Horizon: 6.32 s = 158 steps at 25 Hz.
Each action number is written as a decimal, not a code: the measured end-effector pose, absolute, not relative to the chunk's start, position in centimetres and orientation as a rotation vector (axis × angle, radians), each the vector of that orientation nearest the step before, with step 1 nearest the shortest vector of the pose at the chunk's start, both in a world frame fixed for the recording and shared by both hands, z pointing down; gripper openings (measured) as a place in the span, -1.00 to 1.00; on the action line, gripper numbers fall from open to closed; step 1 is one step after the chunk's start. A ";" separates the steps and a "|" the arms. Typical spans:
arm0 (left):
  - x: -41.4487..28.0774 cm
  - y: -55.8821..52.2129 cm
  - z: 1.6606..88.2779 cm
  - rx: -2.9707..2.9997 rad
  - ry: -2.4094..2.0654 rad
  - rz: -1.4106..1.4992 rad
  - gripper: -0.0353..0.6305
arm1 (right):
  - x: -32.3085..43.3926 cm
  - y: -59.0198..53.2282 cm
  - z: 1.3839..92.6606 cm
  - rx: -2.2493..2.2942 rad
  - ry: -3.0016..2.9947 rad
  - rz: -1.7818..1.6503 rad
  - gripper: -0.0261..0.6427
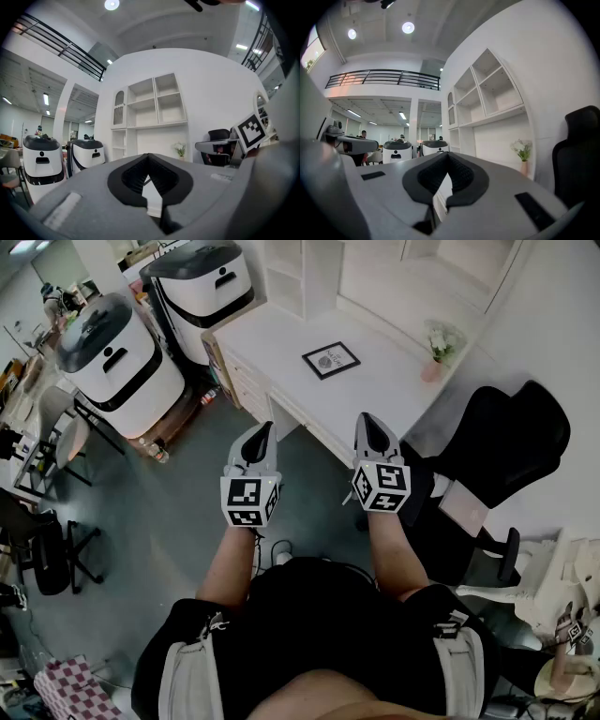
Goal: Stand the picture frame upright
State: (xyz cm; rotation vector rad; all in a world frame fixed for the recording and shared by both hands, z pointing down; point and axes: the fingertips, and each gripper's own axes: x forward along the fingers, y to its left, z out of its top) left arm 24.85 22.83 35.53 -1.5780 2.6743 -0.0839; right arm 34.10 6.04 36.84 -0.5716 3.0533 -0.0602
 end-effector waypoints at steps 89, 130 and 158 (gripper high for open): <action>-7.9 -16.8 40.1 -2.267 2.346 -0.145 -0.85 | 10.4 -25.4 42.1 -1.237 2.969 -0.167 -0.92; -20.2 -25.6 53.3 -3.236 1.572 -0.632 -0.08 | 5.1 -24.3 57.9 -1.966 2.602 -0.950 -0.40; -25.1 -25.2 65.0 -3.683 1.563 -0.755 -0.08 | 1.0 -26.0 71.0 -2.034 2.630 -1.594 -0.41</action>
